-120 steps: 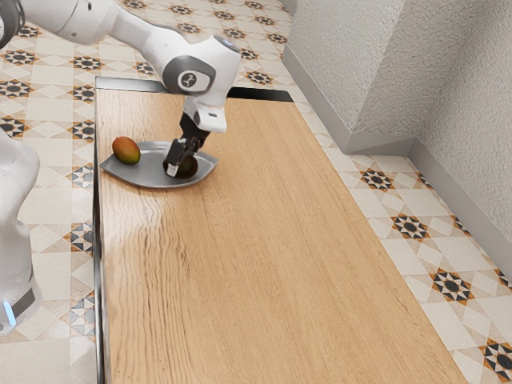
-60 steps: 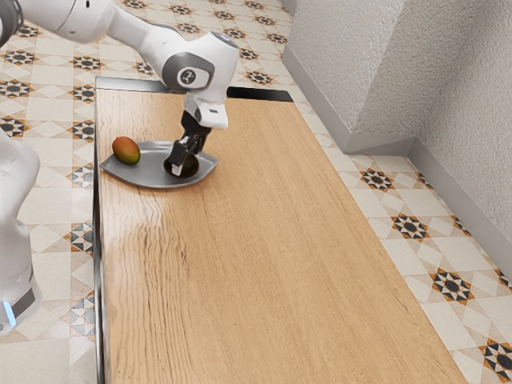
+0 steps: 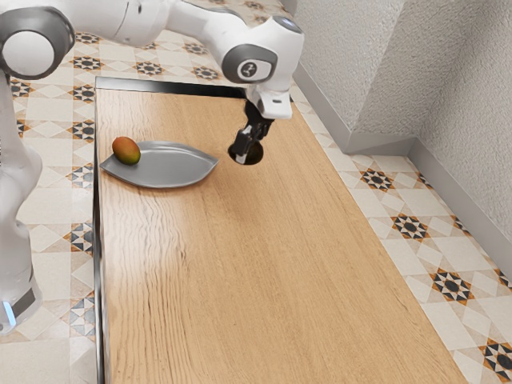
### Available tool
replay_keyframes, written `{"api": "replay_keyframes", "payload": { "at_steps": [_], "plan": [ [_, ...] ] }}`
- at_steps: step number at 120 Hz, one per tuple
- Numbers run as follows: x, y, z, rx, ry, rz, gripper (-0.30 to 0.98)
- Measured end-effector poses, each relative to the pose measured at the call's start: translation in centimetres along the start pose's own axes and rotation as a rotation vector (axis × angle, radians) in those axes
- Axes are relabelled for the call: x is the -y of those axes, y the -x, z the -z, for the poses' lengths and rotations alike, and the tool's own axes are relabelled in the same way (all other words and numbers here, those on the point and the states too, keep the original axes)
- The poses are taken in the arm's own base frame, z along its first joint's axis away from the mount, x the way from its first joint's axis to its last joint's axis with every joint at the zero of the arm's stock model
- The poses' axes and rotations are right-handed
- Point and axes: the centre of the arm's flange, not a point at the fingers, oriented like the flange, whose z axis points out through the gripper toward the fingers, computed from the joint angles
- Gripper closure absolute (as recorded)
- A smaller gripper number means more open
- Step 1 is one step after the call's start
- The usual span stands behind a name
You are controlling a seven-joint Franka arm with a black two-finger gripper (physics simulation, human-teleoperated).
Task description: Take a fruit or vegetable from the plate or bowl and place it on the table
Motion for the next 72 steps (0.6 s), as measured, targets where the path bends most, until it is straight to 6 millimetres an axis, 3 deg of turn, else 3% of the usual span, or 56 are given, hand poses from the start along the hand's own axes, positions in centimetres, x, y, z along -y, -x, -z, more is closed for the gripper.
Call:
{"api": "replay_keyframes", "payload": {
  "at_steps": [33, 39, 49, 72],
  "plan": [
    [0.2, -3.7, -0.8, -0.019, 0.002, -0.026, 0.43],
    [0.3, -3.7, -0.8, -0.025, 0.004, -0.028, 0.29],
    [0.4, -3.6, -0.8, -0.039, 0.015, -0.026, 0.17],
    [1.4, -2.4, -0.8, -0.089, 0.046, -0.011, 0.04]
  ]
}}
